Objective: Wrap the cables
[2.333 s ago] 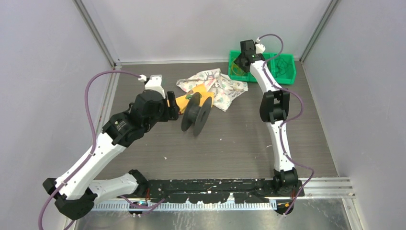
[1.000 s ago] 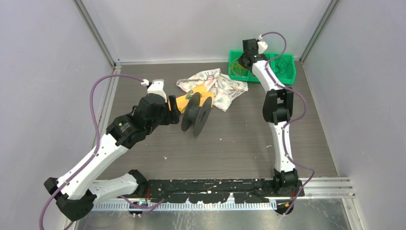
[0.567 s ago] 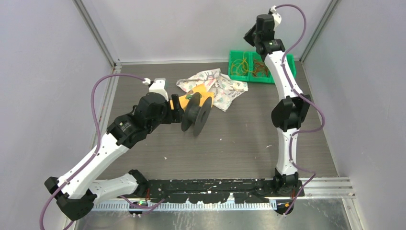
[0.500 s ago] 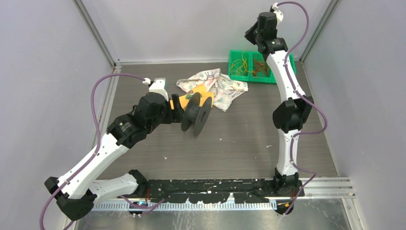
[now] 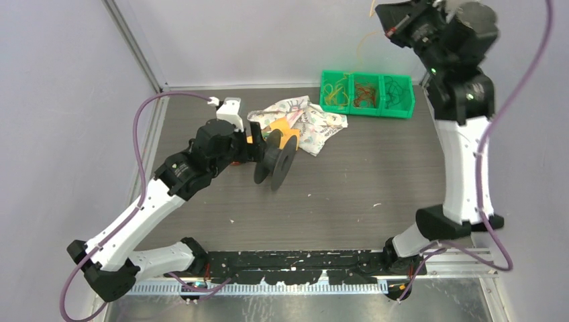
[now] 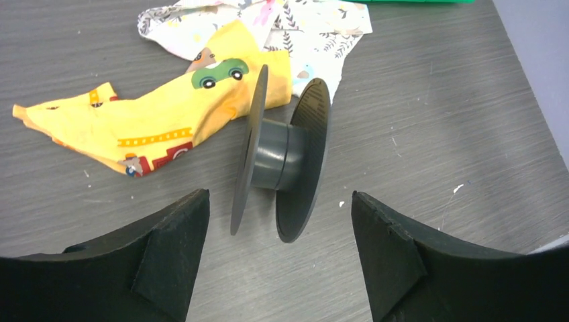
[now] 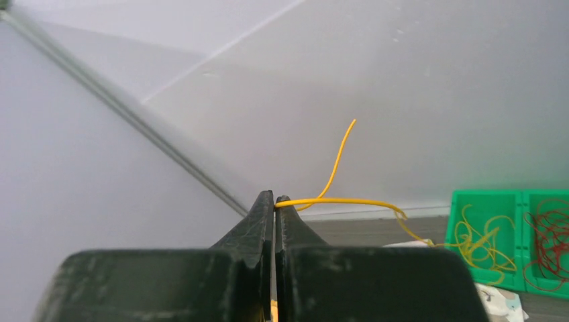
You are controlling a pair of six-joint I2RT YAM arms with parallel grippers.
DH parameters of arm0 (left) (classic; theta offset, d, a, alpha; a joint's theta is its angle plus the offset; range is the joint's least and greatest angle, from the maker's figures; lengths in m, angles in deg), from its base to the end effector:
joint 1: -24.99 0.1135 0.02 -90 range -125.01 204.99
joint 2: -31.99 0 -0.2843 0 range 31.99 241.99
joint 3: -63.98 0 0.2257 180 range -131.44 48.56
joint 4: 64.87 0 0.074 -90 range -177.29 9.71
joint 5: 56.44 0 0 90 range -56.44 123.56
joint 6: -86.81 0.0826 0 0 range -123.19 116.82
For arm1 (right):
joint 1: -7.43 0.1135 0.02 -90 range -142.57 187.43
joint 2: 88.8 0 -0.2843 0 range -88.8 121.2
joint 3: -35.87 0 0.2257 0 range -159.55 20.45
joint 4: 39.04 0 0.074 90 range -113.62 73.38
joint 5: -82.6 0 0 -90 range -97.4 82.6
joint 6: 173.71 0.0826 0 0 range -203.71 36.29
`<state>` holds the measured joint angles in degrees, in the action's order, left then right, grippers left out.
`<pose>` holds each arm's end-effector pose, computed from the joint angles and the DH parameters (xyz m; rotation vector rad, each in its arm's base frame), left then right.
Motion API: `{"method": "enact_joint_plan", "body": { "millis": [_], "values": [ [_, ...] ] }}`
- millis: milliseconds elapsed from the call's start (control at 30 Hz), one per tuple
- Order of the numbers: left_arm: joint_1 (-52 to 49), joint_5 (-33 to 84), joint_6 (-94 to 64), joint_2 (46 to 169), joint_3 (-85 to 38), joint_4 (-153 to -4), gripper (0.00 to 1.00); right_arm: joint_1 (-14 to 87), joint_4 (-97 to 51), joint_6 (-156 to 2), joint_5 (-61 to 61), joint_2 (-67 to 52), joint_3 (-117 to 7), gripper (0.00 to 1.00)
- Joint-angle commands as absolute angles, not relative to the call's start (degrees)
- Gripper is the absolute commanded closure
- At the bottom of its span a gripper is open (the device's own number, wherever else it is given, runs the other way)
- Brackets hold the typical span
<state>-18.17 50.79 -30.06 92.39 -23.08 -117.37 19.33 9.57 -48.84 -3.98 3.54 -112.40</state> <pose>0.1764 -0.1319 0.3953 0.0965 2.0303 -0.4767 0.3055 0.0694 0.6045 0.2457 1.4620 0.7091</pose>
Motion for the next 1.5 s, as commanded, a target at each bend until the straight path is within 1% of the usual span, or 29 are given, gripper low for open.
{"method": "enact_joint_plan", "body": {
  "millis": [0, 33, 200, 267, 333, 400, 500, 567, 667, 700, 733, 800, 867, 933, 1100, 1167, 1367, 1467],
  "values": [
    [-18.08, 49.20, -26.86, 93.66, -26.31, -111.68, 0.21, 20.13, 12.42, -50.41, 3.94, -3.26, -108.95, 1.00],
    [-18.01, 49.28, -26.57, 94.15, -26.63, -111.64, 0.21, 20.35, 13.16, -50.63, 4.31, -5.28, -107.95, 0.99],
    [-17.67, 50.25, -25.63, 95.53, -27.94, -112.10, 0.22, 20.66, 16.54, -50.84, 3.88, -15.80, -95.25, 0.99],
    [-17.37, 50.60, -25.45, 95.45, -27.93, -111.99, 0.23, 20.68, 16.89, -50.67, 5.51, -20.44, -90.82, 0.99],
    [-17.13, 50.30, -25.51, 95.77, -27.84, -111.95, 0.23, 20.62, 17.51, -50.88, 6.48, -23.12, -89.71, 1.00],
    [-17.11, 49.17, -25.58, 96.60, -27.90, -111.95, 0.23, 20.62, 21.17, -52.36, 5.31, -22.75, -94.64, 0.99],
    [-17.11, 47.20, -26.82, 98.36, -28.17, -112.04, 0.24, 20.66, 23.97, -53.33, 4.88, -19.20, -105.53, 0.99],
    [-17.11, 45.97, -28.03, 99.29, -28.05, -111.22, 0.24, 20.61, 22.92, -53.35, 5.15, -15.72, -114.28, 0.99],
    [-17.11, 44.14, -29.57, 99.90, -27.91, -110.35, 0.24, 20.70, 22.11, -51.47, 5.11, -8.48, -131.54, 1.00],
    [-17.11, 43.63, -29.90, 99.88, -27.96, -110.34, 0.24, 20.67, 20.20, -50.37, 6.53, -7.03, -135.19, 0.99],
    [-17.11, 43.24, -30.17, 99.82, -27.99, -110.46, 0.24, 20.63, 17.16, -49.32, 6.94, -7.35, -136.10, 0.99],
    [-17.11, 42.69, -30.43, 99.39, -27.71, -110.71, 0.24, 20.64, 10.09, -48.43, 6.47, -11.47, -130.60, 0.99],
    [-17.11, 42.69, -30.29, 98.79, -27.28, -110.96, 0.24, 20.56, 6.81, -49.45, 4.18, -15.64, -124.24, 0.99],
    [-17.11, 42.45, -29.98, 98.38, -27.12, -111.06, 0.24, 20.54, 8.27, -51.11, 2.57, -16.76, -122.22, 1.00],
    [-17.11, 39.01, -28.76, 99.76, -29.49, -111.45, 0.24, 20.63, 15.82, -51.51, 4.48, -11.94, -123.96, 1.00],
    [-17.11, 37.28, -28.15, 100.89, -31.76, -112.21, 0.24, 20.61, 18.31, -52.69, 4.90, -10.94, -121.69, 1.00],
    [-17.11, 33.92, -25.86, 103.01, -38.35, -114.21, 0.24, 20.68, 24.62, -54.87, 1.81, -12.34, -101.60, 1.00],
    [-17.11, 29.38, -25.49, 104.04, -39.59, -114.13, 0.24, 20.64, 24.39, -53.88, 2.87, -13.99, -91.86, 0.99]
  ]
}}
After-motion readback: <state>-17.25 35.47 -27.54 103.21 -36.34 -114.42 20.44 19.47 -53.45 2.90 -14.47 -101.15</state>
